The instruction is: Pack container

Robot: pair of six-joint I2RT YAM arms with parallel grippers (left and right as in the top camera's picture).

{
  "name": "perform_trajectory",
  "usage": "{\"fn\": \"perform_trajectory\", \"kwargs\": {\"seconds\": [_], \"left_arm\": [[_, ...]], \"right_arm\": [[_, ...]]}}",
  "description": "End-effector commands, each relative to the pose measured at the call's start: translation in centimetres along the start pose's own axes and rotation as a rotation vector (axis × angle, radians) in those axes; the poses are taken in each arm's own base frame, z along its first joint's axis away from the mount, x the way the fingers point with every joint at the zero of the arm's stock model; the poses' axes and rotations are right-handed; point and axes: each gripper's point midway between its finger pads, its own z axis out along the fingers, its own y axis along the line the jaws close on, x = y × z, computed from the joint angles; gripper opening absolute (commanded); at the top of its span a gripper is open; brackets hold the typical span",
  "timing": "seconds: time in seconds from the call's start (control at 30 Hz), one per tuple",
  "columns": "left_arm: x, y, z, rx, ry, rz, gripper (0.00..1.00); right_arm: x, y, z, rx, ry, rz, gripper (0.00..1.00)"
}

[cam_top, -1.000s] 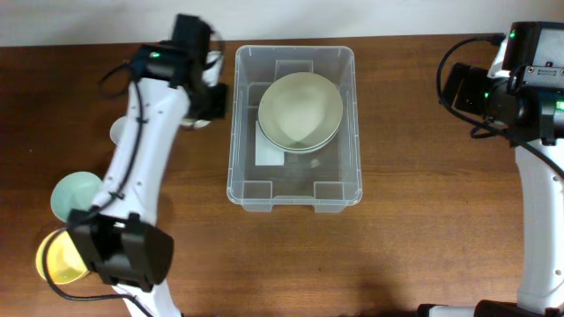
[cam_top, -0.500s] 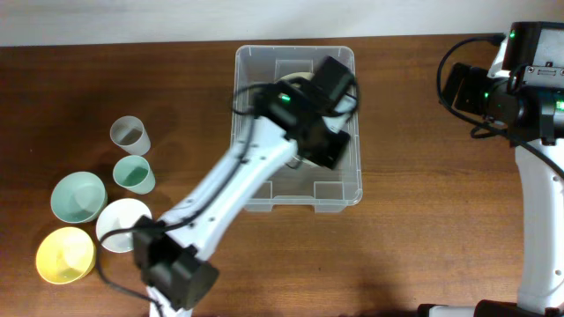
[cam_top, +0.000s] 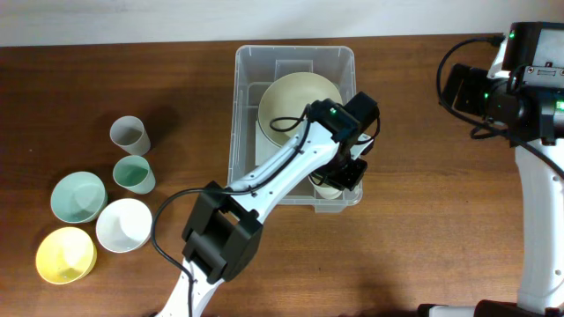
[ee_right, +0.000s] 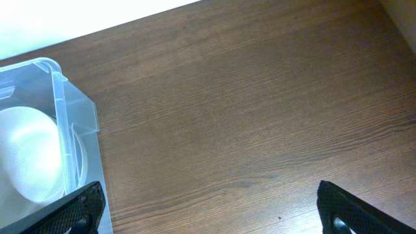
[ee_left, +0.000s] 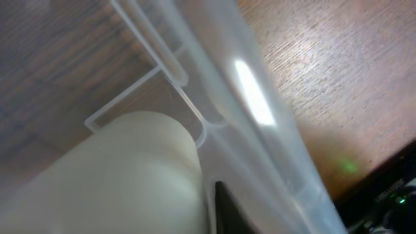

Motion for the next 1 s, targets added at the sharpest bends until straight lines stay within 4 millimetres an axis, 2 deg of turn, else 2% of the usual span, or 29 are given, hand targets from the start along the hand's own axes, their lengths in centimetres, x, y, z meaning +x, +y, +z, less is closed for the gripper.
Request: {"fn": "perform_trajectory", "kwargs": {"seconds": [0.0,0.03,0.07,0.2,0.27,0.43,0.53,0.63,0.73,0.9,0.97], "left_arm": [[-0.7,-0.3,-0.3,0.018,-0.025,0.002,0.49],[-0.8,-0.3,-0.3,0.019,-0.029,0.003,0.59],[-0.8,-0.2,-0.4,0.019,-0.031,0.001,0.66],[-1.9,0.8,-2.6,0.007,-0.072,-0.016,0.69],[-2.8,1.9,-4.8,-0.017,-0.117,-0.036,0.69],[-4.7,5.9,-12.9,-0.103,-0.285,-0.101,0.7],[-4.6,9.3,-17.4,-0.192,-0.37,-0.163,0.7],[-3.1,14.1,-21.5,-0.296,-0.421,-0.26,0.72],[-1.2,18.2,-23.6,-0.332,-0.428,-0.358,0.73],[3.5,26.9,-25.4,-0.412,-0.395,-0.626,0.74],[5.1,29.6,-26.1,-0.423,-0.394,-0.699,0.74]], "right_arm": [[-0.2,-0.4,0.1,0.018,-0.002,0.007,1.0],[-0.2,-0.4,0.1,0.018,-0.002,0.007,1.0],[-0.2,-0.4,0.1,0.018,-0.002,0.007,1.0],[-0.2,-0.4,0.1,0.018,-0.002,0.007,1.0],[-0.2,-0.4,0.1,0.018,-0.002,0.007,1.0],[-0.2,-0.4,0.1,0.018,-0.002,0.006,1.0],[-0.2,-0.4,0.1,0.018,-0.001,-0.003,1.0],[-0.2,-0.4,0.1,0.018,-0.002,-0.009,1.0],[-0.2,-0.4,0.1,0.018,-0.002,-0.009,1.0],[-0.2,-0.4,0.1,0.018,-0.001,-0.009,0.99],[-0.2,-0.4,0.3,0.018,0.001,-0.009,0.99]]}}
